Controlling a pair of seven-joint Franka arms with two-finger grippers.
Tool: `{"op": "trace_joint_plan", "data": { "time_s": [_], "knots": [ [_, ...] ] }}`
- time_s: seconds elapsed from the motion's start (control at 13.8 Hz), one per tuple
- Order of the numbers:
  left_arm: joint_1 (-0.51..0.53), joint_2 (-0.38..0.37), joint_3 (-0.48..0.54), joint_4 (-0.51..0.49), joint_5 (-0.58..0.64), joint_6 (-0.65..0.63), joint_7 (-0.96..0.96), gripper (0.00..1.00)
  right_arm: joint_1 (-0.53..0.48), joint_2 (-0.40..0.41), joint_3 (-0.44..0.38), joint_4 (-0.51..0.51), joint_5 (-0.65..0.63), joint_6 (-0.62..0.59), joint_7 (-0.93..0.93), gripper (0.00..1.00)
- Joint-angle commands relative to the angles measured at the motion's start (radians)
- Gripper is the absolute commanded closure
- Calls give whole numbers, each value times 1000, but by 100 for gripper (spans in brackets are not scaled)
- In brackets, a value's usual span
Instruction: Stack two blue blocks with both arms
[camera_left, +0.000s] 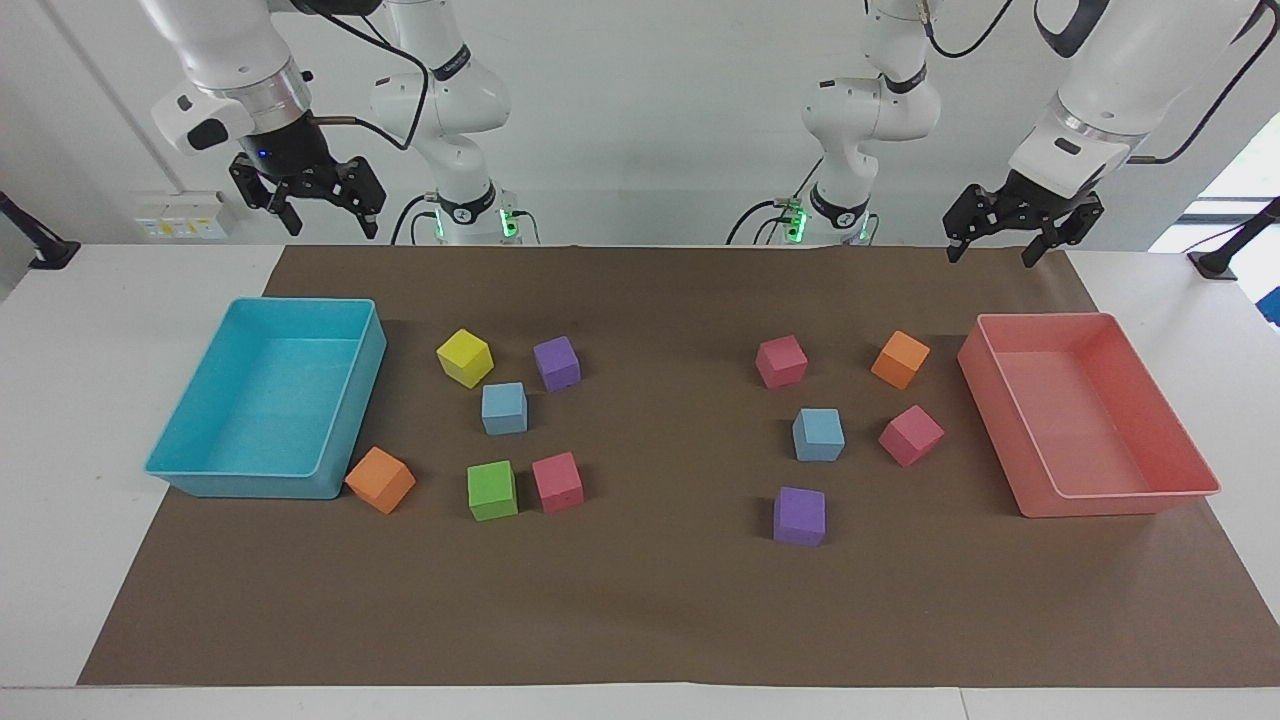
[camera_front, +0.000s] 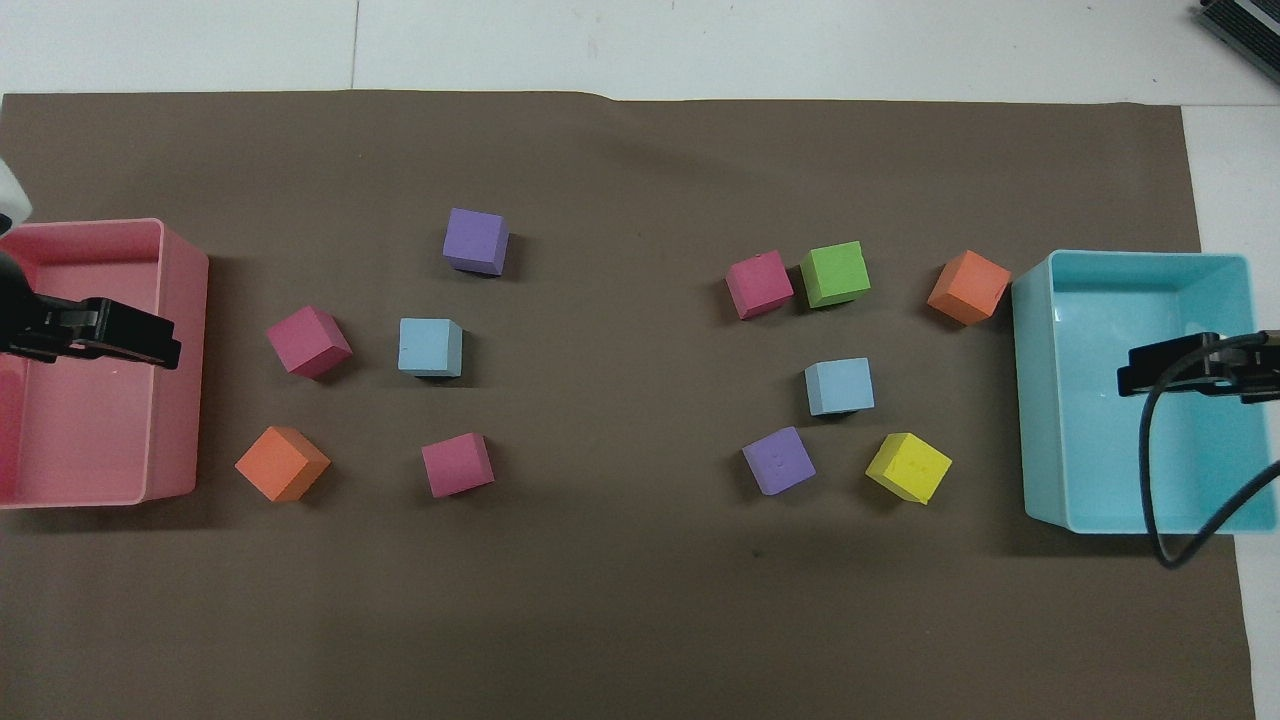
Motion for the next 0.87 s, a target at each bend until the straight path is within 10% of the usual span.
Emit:
{"op": "trace_joint_plan", "data": {
  "time_s": [0.0,0.8],
  "knots": [
    [14,-2,-6,13,-7,-10,7,0,-2,-19,4,-24,-15,3,-5,0],
    [12,-2,-6,12,-10,-10,44,0,-4,-19,4,-25,-24,27,-13,0]
  ]
}}
